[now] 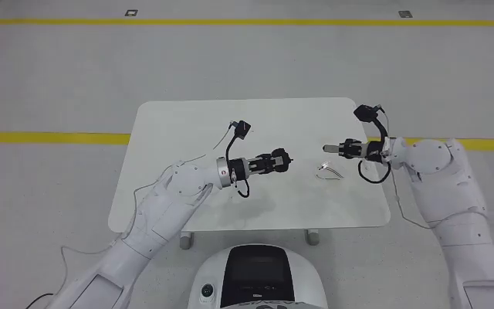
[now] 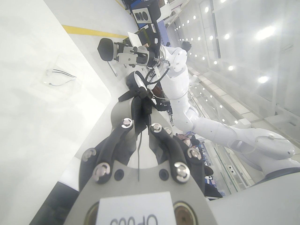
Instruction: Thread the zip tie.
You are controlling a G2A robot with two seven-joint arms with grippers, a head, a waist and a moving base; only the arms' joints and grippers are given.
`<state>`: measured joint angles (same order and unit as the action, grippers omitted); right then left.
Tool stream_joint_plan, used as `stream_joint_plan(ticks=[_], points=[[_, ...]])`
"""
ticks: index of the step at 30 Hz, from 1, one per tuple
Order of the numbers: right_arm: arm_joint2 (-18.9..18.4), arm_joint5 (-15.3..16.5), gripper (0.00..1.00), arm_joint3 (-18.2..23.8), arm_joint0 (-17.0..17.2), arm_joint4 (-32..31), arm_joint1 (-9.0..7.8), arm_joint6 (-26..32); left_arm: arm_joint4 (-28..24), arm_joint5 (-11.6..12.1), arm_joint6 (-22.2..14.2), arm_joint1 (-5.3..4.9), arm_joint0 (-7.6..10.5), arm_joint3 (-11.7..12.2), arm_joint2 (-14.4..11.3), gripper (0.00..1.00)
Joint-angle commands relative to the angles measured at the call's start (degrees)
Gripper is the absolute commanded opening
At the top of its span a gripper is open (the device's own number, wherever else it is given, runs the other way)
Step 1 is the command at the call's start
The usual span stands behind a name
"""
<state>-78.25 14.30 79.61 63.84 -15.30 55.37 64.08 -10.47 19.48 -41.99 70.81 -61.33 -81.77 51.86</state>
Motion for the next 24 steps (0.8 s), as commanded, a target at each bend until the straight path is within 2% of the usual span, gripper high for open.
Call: stream_joint_plan(ticks=[1,6,10,14,18,22,24], points=[[-0.1,0.0,1.00,0.0,0.0,0.1,0.00,0.1,0.0,0.0,0.0,0.00,0.00,0.0,0.0,0.00],[0.0,0.2,1.00,0.3,0.1,-0.5,-0.01,-0.6,0.0,0.0,0.0,0.00,0.00,0.0,0.0,0.00],[0.5,5.2,1.00,1.4,-0.8,-7.0,-0.57,-0.3,0.0,0.0,0.0,0.00,0.00,0.0,0.0,0.00],[2.3,5.2,1.00,3.1,-2.5,-10.8,-1.10,1.1,0.0,0.0,0.0,0.00,0.00,0.0,0.0,0.00],[6.7,5.2,1.00,3.3,-5.1,-14.5,-1.74,2.8,0.0,0.0,0.0,0.00,0.00,0.0,0.0,0.00],[11.6,5.2,1.00,-0.4,-7.3,-16.6,-2.06,-0.4,0.0,0.0,0.0,0.00,0.00,0.0,0.0,0.00],[12.1,5.2,1.00,-1.4,-7.7,-17.2,-2.10,-2.2,0.0,0.0,0.0,0.00,0.00,0.0,0.0,0.00]])
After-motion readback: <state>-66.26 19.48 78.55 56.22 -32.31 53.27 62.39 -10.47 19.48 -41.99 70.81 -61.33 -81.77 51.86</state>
